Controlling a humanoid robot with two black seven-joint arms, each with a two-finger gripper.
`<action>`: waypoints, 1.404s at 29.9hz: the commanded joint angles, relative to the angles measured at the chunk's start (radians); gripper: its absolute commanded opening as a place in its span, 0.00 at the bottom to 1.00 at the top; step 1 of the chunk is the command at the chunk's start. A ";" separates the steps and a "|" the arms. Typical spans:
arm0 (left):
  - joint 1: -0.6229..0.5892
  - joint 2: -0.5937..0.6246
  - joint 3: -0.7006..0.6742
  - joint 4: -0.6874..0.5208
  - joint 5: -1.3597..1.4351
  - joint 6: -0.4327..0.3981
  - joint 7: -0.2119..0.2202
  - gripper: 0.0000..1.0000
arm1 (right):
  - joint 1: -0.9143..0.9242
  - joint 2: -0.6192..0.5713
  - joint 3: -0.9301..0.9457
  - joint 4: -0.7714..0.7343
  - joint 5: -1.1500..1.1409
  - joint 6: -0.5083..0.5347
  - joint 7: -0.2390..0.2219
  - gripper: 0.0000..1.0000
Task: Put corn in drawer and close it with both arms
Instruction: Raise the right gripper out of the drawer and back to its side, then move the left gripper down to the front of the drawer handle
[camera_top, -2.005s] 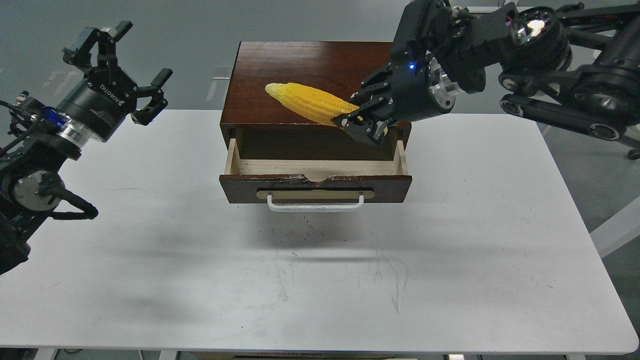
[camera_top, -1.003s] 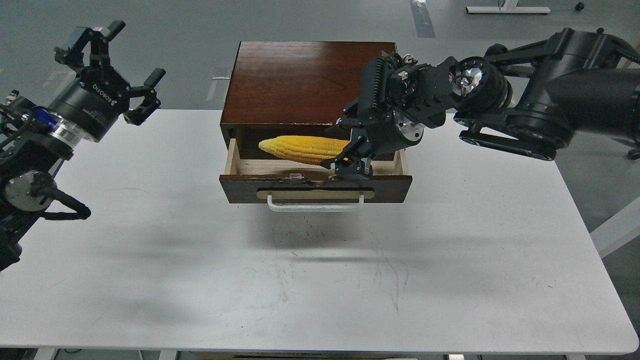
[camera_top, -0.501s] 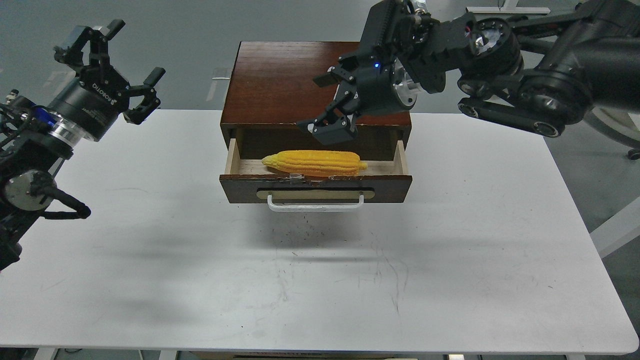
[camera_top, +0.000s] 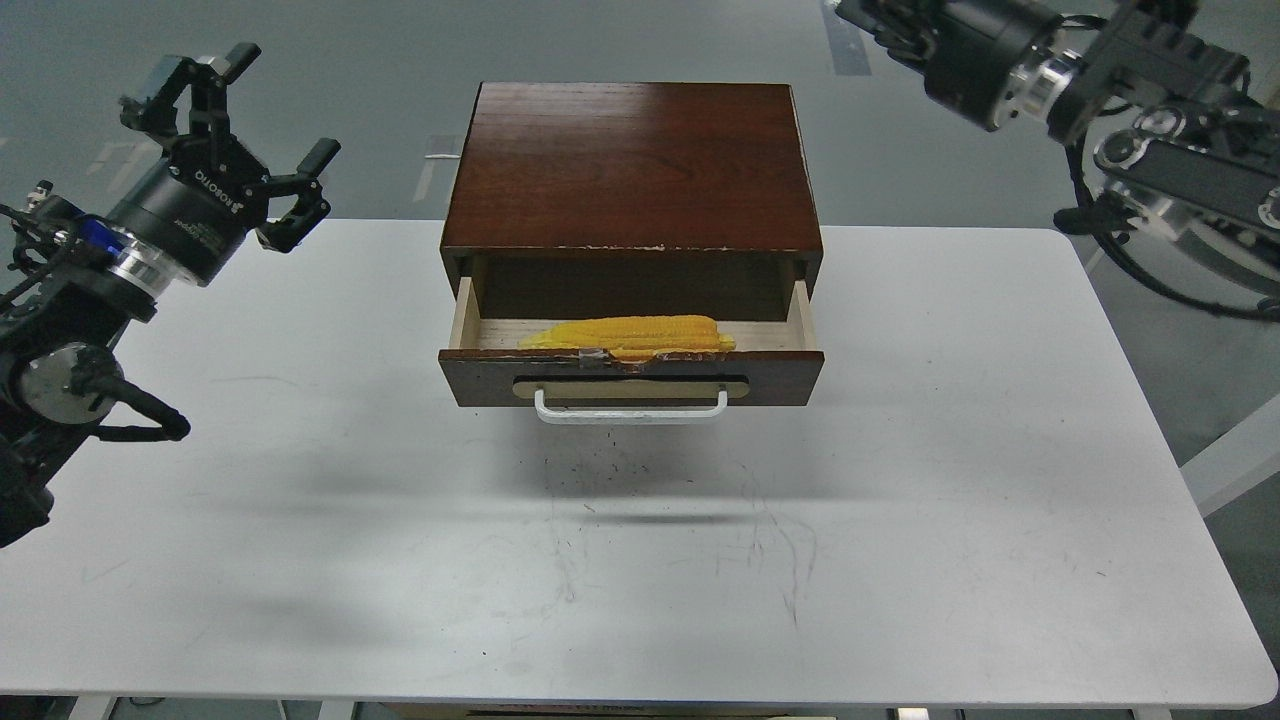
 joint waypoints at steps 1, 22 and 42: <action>0.001 -0.011 0.000 0.000 0.000 0.000 0.000 1.00 | -0.223 -0.003 0.210 -0.048 0.078 -0.005 0.000 0.99; 0.015 -0.023 0.001 0.001 0.002 0.000 0.000 1.00 | -0.557 0.121 0.424 -0.215 0.439 0.324 0.000 1.00; -0.137 0.066 -0.015 -0.090 0.379 0.000 0.000 0.35 | -0.554 0.112 0.416 -0.212 0.438 0.327 0.000 1.00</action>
